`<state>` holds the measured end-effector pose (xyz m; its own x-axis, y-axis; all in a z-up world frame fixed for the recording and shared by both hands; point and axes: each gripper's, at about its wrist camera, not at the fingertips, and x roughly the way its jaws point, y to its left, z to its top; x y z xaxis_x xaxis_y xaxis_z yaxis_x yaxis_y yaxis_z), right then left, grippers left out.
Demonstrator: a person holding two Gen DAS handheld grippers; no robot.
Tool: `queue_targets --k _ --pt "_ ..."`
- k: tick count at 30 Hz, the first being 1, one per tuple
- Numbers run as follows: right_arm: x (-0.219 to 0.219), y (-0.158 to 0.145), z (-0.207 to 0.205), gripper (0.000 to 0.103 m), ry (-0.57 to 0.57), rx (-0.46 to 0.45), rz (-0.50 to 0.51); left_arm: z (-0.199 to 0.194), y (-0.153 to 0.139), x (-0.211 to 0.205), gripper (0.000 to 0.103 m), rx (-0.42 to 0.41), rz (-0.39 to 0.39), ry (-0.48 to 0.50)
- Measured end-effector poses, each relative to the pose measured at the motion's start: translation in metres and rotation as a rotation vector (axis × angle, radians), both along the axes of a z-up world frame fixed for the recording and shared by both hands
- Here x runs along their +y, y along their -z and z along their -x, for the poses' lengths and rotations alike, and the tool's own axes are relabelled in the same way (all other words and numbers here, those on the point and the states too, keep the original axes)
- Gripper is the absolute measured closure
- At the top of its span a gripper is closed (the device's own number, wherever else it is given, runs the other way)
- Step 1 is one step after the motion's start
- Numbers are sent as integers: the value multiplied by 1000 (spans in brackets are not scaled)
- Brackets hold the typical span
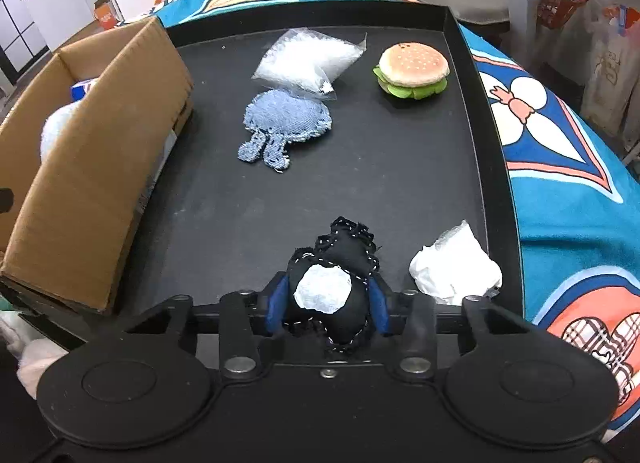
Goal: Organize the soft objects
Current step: 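Reach the right gripper to the black-and-white plush and grasp it, then carry the black-and-white plush over the box and release it inside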
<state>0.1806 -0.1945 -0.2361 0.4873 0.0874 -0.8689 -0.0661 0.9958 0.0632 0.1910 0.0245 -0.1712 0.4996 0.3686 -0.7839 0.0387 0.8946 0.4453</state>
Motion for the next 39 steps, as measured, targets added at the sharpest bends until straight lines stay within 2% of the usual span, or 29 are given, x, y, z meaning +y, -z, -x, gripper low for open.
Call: queue_targets --k 6,17,39 --pt "-4 -15 1 64 11 -48 -39 2 -1 2 20 -16 15 -3" --pt "5 -43 -2 64 -10 -126 -52 6 -9 9 20 -56 57 -23" --pt "68 -102 -20 63 -139 -272 -74 6 -14 32 21 -90 169 -90"
